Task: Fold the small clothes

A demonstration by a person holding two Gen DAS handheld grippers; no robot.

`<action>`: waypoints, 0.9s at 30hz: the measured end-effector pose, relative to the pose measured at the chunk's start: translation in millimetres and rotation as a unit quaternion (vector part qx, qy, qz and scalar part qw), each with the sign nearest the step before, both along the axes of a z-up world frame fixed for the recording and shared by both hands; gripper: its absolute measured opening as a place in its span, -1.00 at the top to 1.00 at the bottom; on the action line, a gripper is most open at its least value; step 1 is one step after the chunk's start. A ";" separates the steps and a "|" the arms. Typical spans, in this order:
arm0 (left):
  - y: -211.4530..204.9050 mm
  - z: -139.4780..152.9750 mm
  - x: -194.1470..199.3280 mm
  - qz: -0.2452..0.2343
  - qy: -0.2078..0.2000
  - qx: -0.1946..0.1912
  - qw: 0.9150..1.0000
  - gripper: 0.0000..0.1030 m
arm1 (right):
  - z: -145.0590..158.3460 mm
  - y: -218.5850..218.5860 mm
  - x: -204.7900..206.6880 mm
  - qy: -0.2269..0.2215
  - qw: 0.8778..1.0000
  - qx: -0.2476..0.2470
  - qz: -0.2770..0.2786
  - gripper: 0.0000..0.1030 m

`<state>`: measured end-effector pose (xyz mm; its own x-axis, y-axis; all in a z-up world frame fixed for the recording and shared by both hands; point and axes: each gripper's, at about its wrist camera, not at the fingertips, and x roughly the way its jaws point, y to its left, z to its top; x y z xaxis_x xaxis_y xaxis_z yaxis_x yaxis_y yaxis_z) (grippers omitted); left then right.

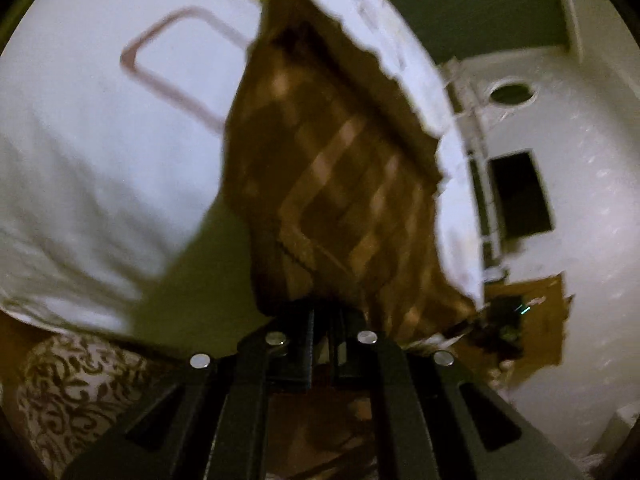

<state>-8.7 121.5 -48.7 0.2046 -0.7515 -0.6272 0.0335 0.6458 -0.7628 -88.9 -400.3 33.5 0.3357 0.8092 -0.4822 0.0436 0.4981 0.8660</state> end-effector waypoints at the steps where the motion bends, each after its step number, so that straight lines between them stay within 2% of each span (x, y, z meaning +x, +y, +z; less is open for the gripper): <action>1: 3.4 6.6 7.1 0.010 -0.001 -0.020 1.000 0.90 | 5.8 -2.4 3.9 -0.007 1.000 0.019 -0.008 0.95; 2: 8.0 14.9 15.7 0.023 -0.002 -0.042 0.999 0.90 | 9.4 -3.8 7.4 -0.011 0.999 0.031 -0.014 0.95; 5: 8.1 31.9 33.3 0.047 -0.013 -0.066 0.997 0.90 | 23.0 -15.7 28.4 -0.032 0.996 0.073 -0.039 0.95; 10: 21.3 58.7 85.6 0.088 -0.038 -0.077 0.992 0.90 | 44.2 -33.6 87.1 -0.068 0.988 0.108 -0.082 0.95; 14: 19.7 66.1 138.9 0.105 -0.051 -0.070 0.991 0.90 | 42.0 -44.0 133.6 -0.078 0.982 0.128 -0.112 0.95; 18: 13.0 44.2 192.7 0.119 -0.039 -0.041 0.991 0.90 | 22.7 -46.1 182.7 -0.059 0.981 0.135 -0.127 0.95; 24: 9.1 -12.8 236.5 0.140 0.028 -0.027 0.989 0.90 | -20.1 -47.2 223.4 -0.005 0.982 0.116 -0.151 0.95; 26: 13.3 -25.2 240.3 0.146 0.051 -0.041 0.987 0.84 | -31.5 -48.1 231.1 0.015 0.981 0.099 -0.164 0.85; 27: 15.9 -33.0 241.5 0.145 0.067 -0.060 0.985 0.82 | -34.9 -49.2 231.1 0.020 0.980 0.098 -0.170 0.71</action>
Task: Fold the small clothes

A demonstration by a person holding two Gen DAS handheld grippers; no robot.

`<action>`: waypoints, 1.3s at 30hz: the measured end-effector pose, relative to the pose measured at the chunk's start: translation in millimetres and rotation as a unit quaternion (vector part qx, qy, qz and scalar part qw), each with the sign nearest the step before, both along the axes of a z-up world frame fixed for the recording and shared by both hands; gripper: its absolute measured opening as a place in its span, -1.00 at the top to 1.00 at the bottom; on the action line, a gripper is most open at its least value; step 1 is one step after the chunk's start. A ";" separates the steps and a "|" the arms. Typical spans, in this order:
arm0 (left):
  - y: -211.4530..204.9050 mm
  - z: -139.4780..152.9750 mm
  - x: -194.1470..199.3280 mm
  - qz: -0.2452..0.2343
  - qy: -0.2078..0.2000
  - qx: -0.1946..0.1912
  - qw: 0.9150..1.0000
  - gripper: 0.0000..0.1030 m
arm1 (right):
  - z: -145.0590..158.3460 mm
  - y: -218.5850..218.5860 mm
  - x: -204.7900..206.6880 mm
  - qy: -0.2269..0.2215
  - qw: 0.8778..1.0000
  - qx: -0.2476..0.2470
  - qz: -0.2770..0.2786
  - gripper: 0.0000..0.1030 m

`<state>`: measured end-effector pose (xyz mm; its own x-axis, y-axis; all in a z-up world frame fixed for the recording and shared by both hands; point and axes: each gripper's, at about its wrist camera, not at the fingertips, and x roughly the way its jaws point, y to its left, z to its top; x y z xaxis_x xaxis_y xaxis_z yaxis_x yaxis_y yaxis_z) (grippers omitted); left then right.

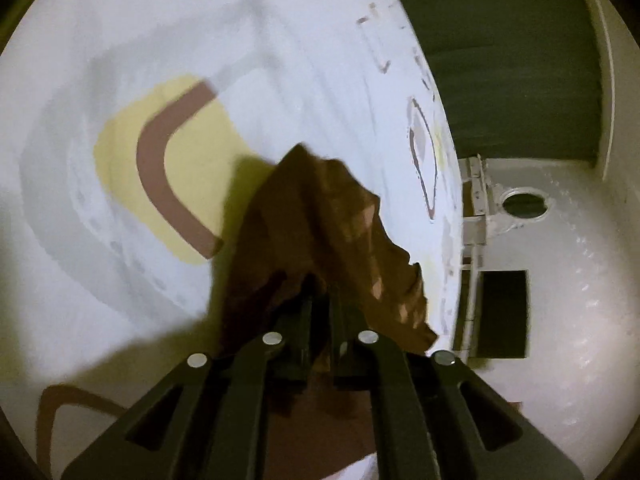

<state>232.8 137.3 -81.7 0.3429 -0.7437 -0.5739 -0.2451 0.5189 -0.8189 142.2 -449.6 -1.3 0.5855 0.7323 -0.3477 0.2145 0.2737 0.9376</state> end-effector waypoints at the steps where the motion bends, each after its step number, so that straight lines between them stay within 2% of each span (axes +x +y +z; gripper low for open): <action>1: 1.9 -2.7 0.9 0.000 0.006 -0.009 1.000 0.72 | -4.0 -2.9 0.9 0.004 1.000 0.010 -0.009 0.51; 3: 11.4 -2.3 -0.5 0.003 0.011 -0.037 0.999 0.58 | -3.3 -8.0 1.9 -0.001 1.000 0.015 -0.017 0.39; 5: 25.7 7.9 -2.4 0.015 -0.003 -0.032 0.999 0.31 | 4.3 -13.8 -0.8 -0.016 1.000 0.005 -0.017 0.31; 8: 45.8 21.6 -3.9 0.031 -0.019 -0.019 0.999 0.10 | 13.7 -26.1 -8.9 -0.023 0.999 -0.018 -0.030 0.19; 11: 57.3 33.4 -17.2 0.033 -0.024 0.008 0.999 0.10 | 19.0 -40.0 -23.5 -0.025 0.998 -0.014 -0.053 0.18; 13: 52.5 36.7 -27.5 0.023 -0.027 0.010 0.999 0.10 | 21.6 -40.4 -32.5 -0.030 0.998 -0.012 -0.054 0.18; 15: 42.6 37.9 -42.0 0.013 -0.029 0.009 0.999 0.10 | 22.8 -32.4 -44.5 -0.032 0.998 -0.019 -0.043 0.18; 21: 7.9 25.5 -69.1 -0.002 -0.017 0.013 1.000 0.10 | 4.9 4.9 -60.4 -0.018 1.000 0.005 -0.004 0.18; 27: 2.2 20.0 -62.8 0.034 -0.025 0.019 0.999 0.10 | -8.6 15.1 -57.5 -0.006 1.000 0.010 -0.008 0.18; 31: -3.1 18.1 -56.8 0.040 -0.027 0.039 0.998 0.08 | -15.4 16.7 -55.1 0.002 1.000 0.000 -0.014 0.17; 36: -4.1 14.6 -55.5 0.050 -0.026 0.038 0.998 0.08 | -19.0 18.2 -51.6 0.006 0.999 0.002 -0.032 0.17; 38: -4.8 15.6 -55.0 0.047 -0.028 0.043 0.998 0.14 | -18.5 17.9 -49.8 0.006 0.999 0.005 -0.041 0.17; 39: -5.5 17.3 -54.5 0.046 -0.031 0.055 0.997 0.34 | -18.3 17.4 -49.4 0.005 0.999 0.008 -0.046 0.17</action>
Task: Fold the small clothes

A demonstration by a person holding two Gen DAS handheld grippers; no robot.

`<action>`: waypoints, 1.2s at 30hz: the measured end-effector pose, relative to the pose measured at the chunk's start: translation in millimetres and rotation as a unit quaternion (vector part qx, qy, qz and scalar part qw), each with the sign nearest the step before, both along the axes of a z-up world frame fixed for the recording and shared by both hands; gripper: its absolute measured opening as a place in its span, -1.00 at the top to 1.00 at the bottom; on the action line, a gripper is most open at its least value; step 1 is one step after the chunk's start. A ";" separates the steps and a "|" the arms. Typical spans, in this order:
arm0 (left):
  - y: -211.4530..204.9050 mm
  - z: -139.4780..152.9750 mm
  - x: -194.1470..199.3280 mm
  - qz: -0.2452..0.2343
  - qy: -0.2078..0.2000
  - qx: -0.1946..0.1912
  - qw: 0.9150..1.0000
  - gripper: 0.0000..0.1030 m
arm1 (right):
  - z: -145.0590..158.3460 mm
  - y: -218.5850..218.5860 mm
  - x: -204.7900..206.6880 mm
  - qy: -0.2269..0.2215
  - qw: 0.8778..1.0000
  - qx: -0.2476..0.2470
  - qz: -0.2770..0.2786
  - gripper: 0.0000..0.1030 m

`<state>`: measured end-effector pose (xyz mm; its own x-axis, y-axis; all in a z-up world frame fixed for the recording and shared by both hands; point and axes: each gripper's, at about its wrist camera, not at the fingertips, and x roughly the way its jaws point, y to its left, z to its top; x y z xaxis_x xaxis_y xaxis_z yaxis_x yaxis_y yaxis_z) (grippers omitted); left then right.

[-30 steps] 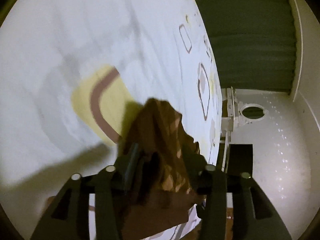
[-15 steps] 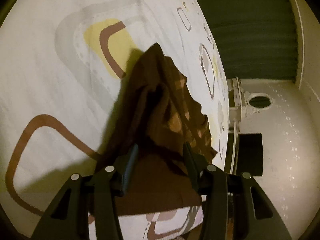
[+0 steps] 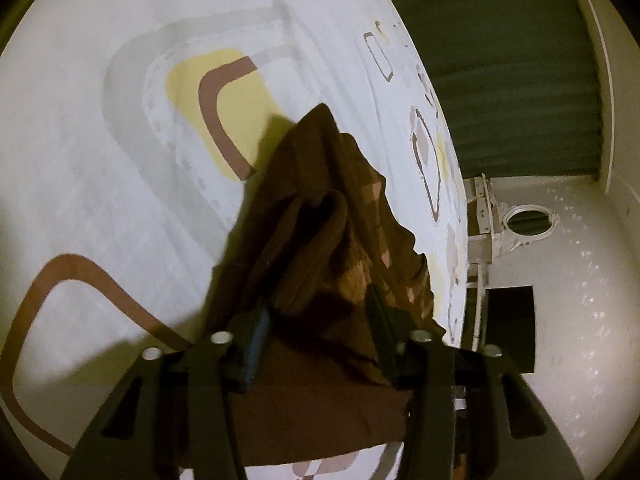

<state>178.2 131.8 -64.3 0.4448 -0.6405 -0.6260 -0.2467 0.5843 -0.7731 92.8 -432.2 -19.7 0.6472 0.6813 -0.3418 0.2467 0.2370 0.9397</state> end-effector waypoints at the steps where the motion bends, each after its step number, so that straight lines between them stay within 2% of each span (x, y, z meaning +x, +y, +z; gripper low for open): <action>1: -0.5 1.0 0.8 -0.002 -0.001 0.011 1.000 0.51 | 0.5 -0.6 0.6 -0.002 1.000 0.002 -0.005 0.17; 4: 1.9 0.2 1.3 -0.001 -0.002 0.010 1.000 0.78 | 2.3 -3.7 0.9 -0.006 1.000 -0.003 -0.019 0.17; 9: -0.1 2.6 2.4 -0.008 -0.009 0.015 1.000 0.86 | 2.0 -1.8 2.7 0.001 1.000 -0.022 -0.021 0.19; 12: -2.0 3.5 3.9 -0.012 -0.011 0.020 1.000 0.88 | 6.7 -0.4 4.2 -0.002 0.999 -0.047 -0.020 0.35; 15: -1.9 2.9 4.6 -0.013 -0.009 0.019 1.000 0.88 | 10.8 -1.3 4.7 -0.005 0.998 -0.067 -0.019 0.42; 18: -1.0 3.6 3.8 -0.015 -0.010 0.021 1.000 0.88 | 13.3 -3.3 5.9 -0.004 0.996 -0.084 -0.025 0.61; 19: -1.0 3.5 3.9 -0.015 -0.010 0.021 1.000 0.88 | 14.6 -4.0 6.1 -0.005 0.995 -0.092 -0.026 0.75; 22: -1.0 4.3 3.6 -0.015 -0.010 0.019 1.000 0.89 | 19.1 -3.0 7.1 -0.006 0.993 -0.117 -0.025 0.90; 27: 1.3 12.2 7.5 -0.011 -0.014 0.003 1.000 0.89 | 28.8 -2.5 16.0 -0.024 0.994 -0.108 -0.022 0.91; 32: 4.4 20.4 25.1 0.008 -0.020 -0.011 1.000 0.89 | 42.8 -6.8 46.5 -0.038 0.996 -0.080 -0.026 0.91; 36: 6.8 21.9 48.7 0.032 -0.018 -0.014 0.999 0.89 | 52.2 -9.4 77.1 -0.043 0.995 -0.079 -0.031 0.91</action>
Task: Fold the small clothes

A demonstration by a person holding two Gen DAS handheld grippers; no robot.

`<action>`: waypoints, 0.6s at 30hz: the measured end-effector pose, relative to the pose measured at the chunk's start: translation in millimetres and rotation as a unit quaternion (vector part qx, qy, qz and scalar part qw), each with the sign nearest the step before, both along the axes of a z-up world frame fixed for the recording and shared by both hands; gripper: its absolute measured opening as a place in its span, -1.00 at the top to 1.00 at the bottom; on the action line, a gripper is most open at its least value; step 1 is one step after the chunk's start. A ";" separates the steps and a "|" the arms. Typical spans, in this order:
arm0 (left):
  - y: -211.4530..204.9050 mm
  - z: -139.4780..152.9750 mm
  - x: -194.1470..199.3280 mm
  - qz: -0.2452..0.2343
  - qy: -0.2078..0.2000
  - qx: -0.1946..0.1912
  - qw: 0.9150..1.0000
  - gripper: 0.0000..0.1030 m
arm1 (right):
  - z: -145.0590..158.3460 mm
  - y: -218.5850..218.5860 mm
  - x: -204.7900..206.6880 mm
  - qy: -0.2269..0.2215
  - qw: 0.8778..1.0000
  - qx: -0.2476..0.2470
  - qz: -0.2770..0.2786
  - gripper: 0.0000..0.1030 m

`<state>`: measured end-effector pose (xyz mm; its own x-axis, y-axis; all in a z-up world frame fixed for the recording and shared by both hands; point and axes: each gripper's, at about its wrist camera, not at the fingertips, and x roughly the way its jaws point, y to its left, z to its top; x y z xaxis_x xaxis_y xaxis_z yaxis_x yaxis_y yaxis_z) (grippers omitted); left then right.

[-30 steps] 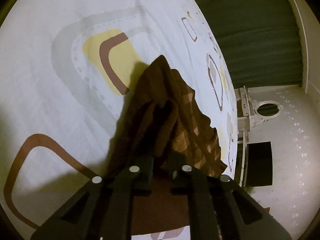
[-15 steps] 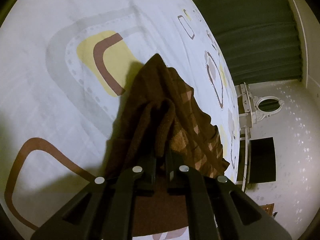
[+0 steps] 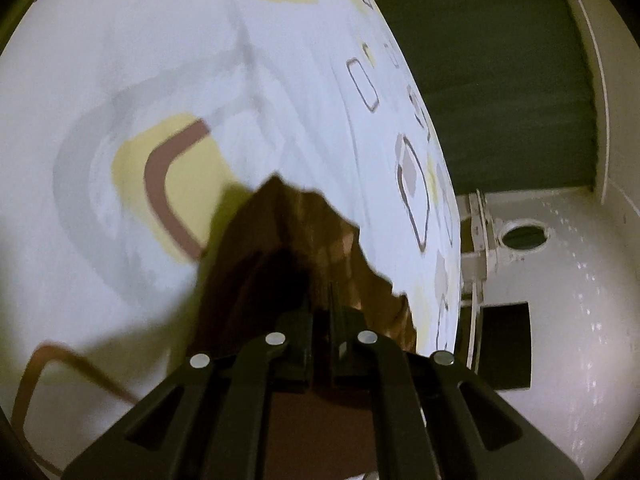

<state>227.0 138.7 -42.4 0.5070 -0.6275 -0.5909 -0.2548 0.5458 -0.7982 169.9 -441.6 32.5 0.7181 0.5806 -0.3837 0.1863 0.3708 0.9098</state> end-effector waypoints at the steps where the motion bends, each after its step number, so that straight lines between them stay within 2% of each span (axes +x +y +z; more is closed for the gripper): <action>1: 0.6 -0.4 5.8 0.005 0.001 -0.003 1.000 0.89 | -1.3 -1.0 7.9 0.002 1.000 0.004 -0.002 0.92; 5: 0.2 -2.0 34.4 0.021 -0.005 0.007 1.000 0.89 | -10.4 -2.3 36.2 0.018 1.000 0.004 -0.003 0.92; 10: -6.3 -15.9 61.8 0.018 0.004 0.026 0.999 0.89 | -28.9 -2.3 60.9 0.041 0.999 -0.003 -0.004 0.92; 14: -8.0 -26.9 73.0 0.015 0.016 0.035 0.999 0.89 | -42.2 -3.6 72.1 0.050 0.999 0.004 -0.006 0.92; 18: -3.0 -28.9 79.1 0.022 0.005 0.036 0.999 0.89 | -47.8 -4.9 79.9 0.052 0.999 0.000 -0.004 0.92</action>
<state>306.0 135.7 -71.3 0.5273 -0.5604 -0.6387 -0.2870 0.5901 -0.7546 249.9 -446.5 -15.3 0.6791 0.5754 -0.4558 0.2825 0.3682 0.8858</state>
